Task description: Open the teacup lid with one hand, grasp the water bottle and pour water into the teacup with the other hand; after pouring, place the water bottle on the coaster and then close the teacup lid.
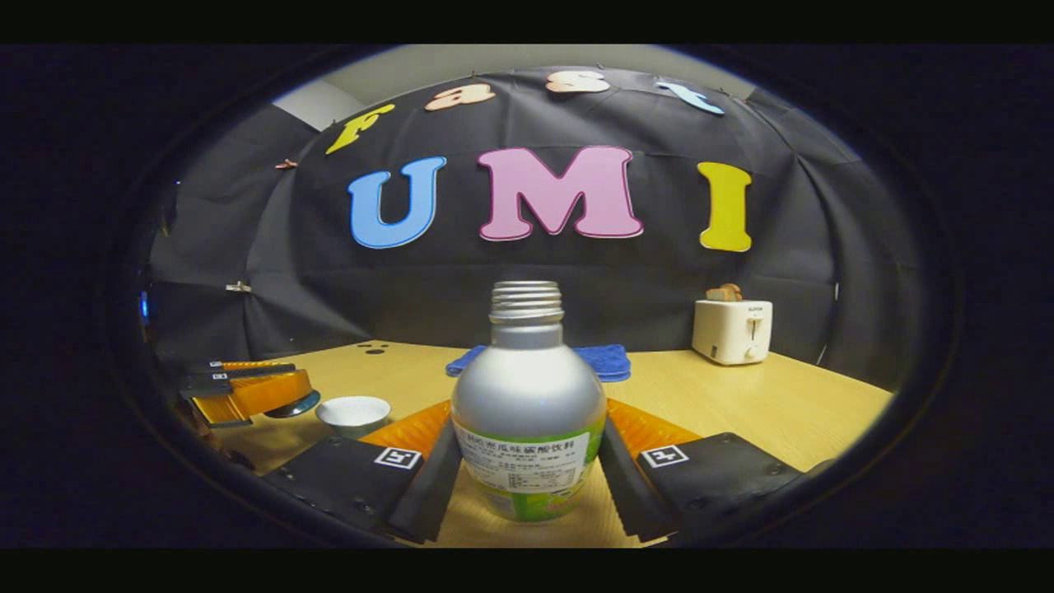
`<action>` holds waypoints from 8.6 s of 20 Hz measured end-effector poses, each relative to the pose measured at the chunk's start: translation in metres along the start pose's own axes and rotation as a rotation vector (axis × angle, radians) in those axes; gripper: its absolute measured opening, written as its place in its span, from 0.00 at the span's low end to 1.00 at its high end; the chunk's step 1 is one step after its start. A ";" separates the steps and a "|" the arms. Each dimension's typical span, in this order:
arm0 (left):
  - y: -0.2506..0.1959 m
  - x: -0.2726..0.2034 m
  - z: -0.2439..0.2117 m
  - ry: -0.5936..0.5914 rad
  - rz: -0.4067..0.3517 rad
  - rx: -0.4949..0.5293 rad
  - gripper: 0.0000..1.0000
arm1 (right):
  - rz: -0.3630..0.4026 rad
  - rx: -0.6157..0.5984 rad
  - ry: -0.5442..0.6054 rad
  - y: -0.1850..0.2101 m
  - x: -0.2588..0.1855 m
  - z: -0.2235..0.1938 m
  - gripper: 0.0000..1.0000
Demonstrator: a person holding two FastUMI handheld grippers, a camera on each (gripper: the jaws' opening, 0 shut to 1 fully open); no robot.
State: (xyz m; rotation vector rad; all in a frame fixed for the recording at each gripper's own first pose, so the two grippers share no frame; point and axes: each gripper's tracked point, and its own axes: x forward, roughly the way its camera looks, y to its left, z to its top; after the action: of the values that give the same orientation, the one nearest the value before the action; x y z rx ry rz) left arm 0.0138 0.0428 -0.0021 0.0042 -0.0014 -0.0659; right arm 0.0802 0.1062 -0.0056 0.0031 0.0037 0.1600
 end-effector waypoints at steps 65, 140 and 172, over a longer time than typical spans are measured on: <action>0.163 0.011 -0.006 0.009 0.248 -0.002 0.30 | 0.285 -1.942 -0.311 0.086 0.118 -0.003 0.75; 0.163 0.012 -0.004 0.010 0.248 -0.003 0.30 | 0.216 -2.160 -0.439 0.103 0.109 0.034 0.75; 0.161 0.013 -0.005 0.006 0.236 0.000 0.30 | 0.234 -0.066 0.091 -0.027 0.110 0.004 0.76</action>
State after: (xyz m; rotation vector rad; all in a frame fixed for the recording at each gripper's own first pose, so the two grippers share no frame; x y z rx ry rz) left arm 0.0375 0.2022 -0.0064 0.0040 0.0044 0.1704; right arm 0.1927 0.0973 -0.0022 -0.0696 0.0893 0.3939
